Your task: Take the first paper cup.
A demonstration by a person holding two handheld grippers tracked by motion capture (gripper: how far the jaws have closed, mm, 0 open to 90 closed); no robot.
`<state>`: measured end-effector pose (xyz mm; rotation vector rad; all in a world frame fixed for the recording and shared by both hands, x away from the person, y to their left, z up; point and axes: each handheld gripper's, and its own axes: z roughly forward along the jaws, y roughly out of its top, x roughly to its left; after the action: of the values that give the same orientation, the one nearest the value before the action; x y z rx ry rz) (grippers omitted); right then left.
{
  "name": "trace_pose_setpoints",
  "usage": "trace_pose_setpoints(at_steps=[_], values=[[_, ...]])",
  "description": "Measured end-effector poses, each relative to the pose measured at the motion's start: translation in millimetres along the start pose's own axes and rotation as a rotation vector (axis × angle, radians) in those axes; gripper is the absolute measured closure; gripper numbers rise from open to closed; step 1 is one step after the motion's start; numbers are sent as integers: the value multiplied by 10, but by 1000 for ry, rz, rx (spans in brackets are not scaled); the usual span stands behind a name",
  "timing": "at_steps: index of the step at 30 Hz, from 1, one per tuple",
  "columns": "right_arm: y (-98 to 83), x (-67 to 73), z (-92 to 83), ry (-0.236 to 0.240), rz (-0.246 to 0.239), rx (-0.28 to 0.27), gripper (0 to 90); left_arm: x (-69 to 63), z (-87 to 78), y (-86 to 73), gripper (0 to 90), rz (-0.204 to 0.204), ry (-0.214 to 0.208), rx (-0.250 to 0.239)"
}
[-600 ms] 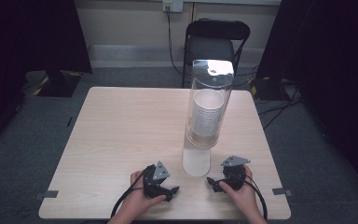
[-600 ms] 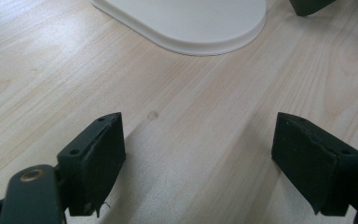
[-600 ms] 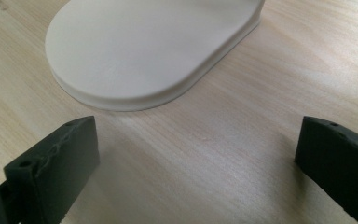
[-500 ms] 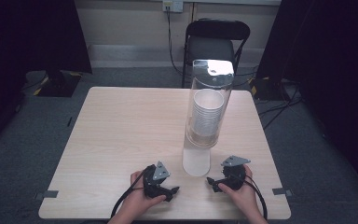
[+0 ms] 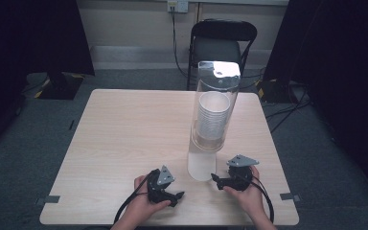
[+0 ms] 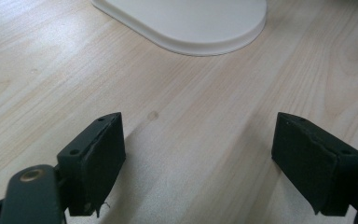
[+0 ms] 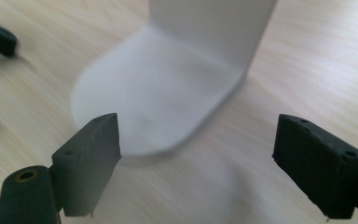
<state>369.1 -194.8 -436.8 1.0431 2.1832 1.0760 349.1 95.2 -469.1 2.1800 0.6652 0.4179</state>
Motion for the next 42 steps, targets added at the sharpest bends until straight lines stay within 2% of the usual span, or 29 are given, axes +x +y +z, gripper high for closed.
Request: trace_pose_setpoints(at_steps=[6,12,19,21,24,30,33,42], values=[[199,71,4,57,15,-98,142,1,1,1,168,0,-1,0],[366,114,-44,84,38,-150,147,0,2,1,168,-1,0,0],[502,74,-78,109,53,-200,162,0,1,2,168,-1,0,2],[531,78,-84,109,53,-206,169,-1,1,2,168,-2,0,1],[571,93,-84,133,55,-220,181,0,2,1,168,-2,0,1],[619,109,-44,138,56,-234,188,0,1,2,168,-1,0,1],[635,117,-32,153,56,-255,241,0,1,2,168,-1,0,1],[672,114,5,139,56,-279,307,0,2,2,168,-1,0,1]])
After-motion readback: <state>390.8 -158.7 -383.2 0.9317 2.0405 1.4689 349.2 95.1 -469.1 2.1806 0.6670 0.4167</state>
